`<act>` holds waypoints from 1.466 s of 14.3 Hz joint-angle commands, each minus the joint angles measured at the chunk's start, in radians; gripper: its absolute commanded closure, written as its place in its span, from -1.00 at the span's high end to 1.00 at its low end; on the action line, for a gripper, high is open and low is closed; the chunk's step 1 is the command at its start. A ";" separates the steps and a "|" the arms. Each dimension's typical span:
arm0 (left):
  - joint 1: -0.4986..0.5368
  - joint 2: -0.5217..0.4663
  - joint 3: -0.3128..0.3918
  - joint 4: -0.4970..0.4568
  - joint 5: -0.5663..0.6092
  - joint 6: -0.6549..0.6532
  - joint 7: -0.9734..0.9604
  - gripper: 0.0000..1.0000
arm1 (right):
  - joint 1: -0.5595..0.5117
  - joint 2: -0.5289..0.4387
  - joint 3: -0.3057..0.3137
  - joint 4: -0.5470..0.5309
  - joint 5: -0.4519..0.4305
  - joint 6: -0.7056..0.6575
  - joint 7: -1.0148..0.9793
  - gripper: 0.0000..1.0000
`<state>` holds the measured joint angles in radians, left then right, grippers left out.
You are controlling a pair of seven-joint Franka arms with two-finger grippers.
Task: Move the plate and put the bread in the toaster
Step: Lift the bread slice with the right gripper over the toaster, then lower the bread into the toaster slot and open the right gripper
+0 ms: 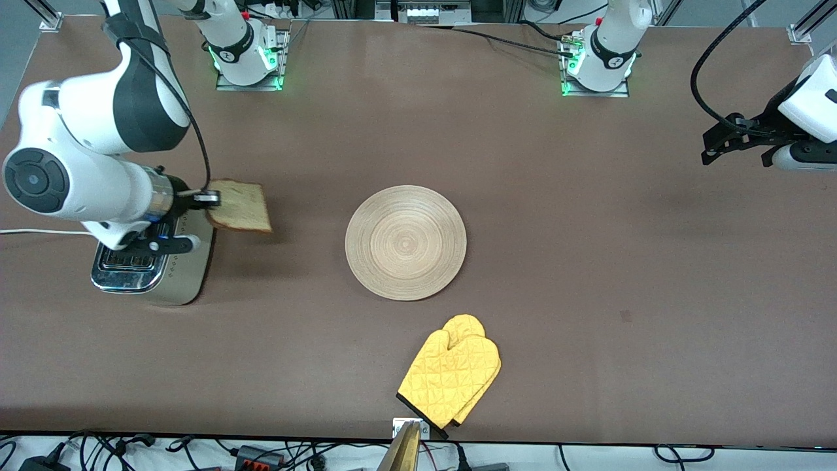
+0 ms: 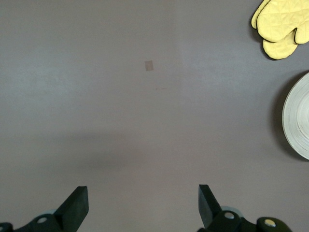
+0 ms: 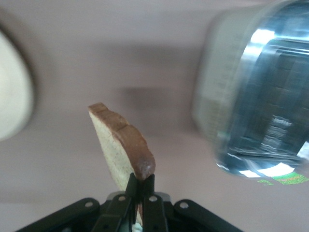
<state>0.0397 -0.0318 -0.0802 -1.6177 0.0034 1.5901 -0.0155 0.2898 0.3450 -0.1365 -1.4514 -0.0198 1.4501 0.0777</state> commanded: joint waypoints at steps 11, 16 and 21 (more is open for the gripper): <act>0.009 0.012 -0.010 0.030 0.007 -0.018 0.015 1.00 | -0.040 0.117 -0.061 0.252 -0.378 -0.158 -0.050 -1.00; 0.006 0.012 -0.012 0.030 0.007 -0.018 0.014 1.00 | -0.053 0.180 -0.061 0.256 -0.378 -0.140 -0.049 -1.00; 0.008 0.012 -0.010 0.030 0.007 -0.018 0.014 1.00 | -0.061 0.206 -0.061 0.255 -0.378 -0.116 -0.042 -1.00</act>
<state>0.0396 -0.0318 -0.0832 -1.6171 0.0034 1.5901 -0.0155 0.2344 0.5302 -0.1971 -1.2289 -0.3853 1.3347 0.0538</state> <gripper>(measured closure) 0.000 0.930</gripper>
